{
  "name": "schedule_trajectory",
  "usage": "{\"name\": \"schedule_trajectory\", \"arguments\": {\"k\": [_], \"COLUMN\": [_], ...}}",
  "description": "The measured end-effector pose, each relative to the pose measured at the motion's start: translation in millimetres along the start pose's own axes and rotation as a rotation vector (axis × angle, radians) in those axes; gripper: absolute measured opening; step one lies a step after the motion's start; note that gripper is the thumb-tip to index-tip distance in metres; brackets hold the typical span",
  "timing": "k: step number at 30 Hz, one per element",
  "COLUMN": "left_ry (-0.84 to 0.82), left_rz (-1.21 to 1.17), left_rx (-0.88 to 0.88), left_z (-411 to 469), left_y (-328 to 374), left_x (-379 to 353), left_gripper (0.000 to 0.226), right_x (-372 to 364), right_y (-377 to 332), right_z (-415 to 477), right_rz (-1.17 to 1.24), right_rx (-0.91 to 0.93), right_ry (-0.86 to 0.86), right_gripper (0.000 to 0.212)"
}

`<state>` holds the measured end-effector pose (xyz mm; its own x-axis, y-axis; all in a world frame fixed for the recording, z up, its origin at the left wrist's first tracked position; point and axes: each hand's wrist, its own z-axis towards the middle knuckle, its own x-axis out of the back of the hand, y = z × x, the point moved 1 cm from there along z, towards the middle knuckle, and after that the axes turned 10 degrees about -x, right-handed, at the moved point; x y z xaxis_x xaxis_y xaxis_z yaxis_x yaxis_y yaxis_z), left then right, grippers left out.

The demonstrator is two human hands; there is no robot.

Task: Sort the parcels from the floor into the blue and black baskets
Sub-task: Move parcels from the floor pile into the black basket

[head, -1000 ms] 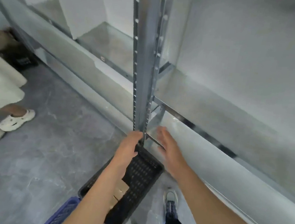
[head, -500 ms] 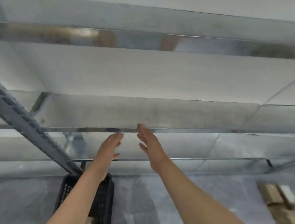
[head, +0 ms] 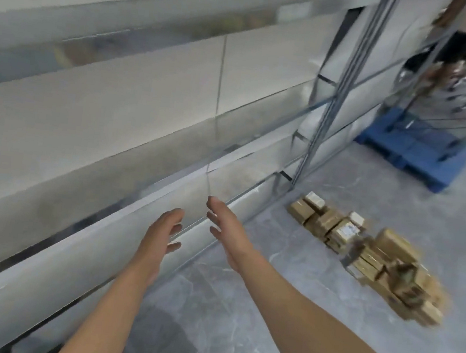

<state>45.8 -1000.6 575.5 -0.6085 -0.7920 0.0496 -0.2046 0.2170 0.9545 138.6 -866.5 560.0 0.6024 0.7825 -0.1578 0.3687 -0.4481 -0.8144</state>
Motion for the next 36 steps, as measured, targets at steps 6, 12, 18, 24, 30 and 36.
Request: {"name": "schedule_trajectory", "arguments": {"k": [6,12,18,24,30,36], "left_ry": [-0.250,-0.465,-0.656,-0.813,-0.942,-1.070], "left_rz": [0.051,0.136,0.225,0.278,0.318,0.381], "left_rx": [-0.007,0.000,0.036,0.072,0.111,0.122], "left_z": [4.9,4.7,17.8,39.1,76.3,98.9], "left_y": [9.7,11.0,-1.0,-13.7,-16.8,-16.2], "left_x": [-146.6,-269.1,-360.6,-441.5,-521.3,-593.1], "left_gripper": [0.041,0.026,0.036,0.020,0.011,0.033], "right_x": [140.1,243.5,322.0,389.5,453.4,507.3], "right_y": [2.8,11.6,22.9,37.9,29.6,22.8], "right_z": [-23.3,-50.2,-69.0,-65.3,-51.8,-48.4], "right_rz": [0.127,0.264,0.386,0.465,0.529,0.600], "right_rx": [0.026,0.059,0.056,0.018,-0.036,-0.062], "right_ry": [0.185,0.335,0.478,0.629,0.756,0.856], "right_gripper": [0.064,0.070,0.066,0.070,0.069,0.074]}}
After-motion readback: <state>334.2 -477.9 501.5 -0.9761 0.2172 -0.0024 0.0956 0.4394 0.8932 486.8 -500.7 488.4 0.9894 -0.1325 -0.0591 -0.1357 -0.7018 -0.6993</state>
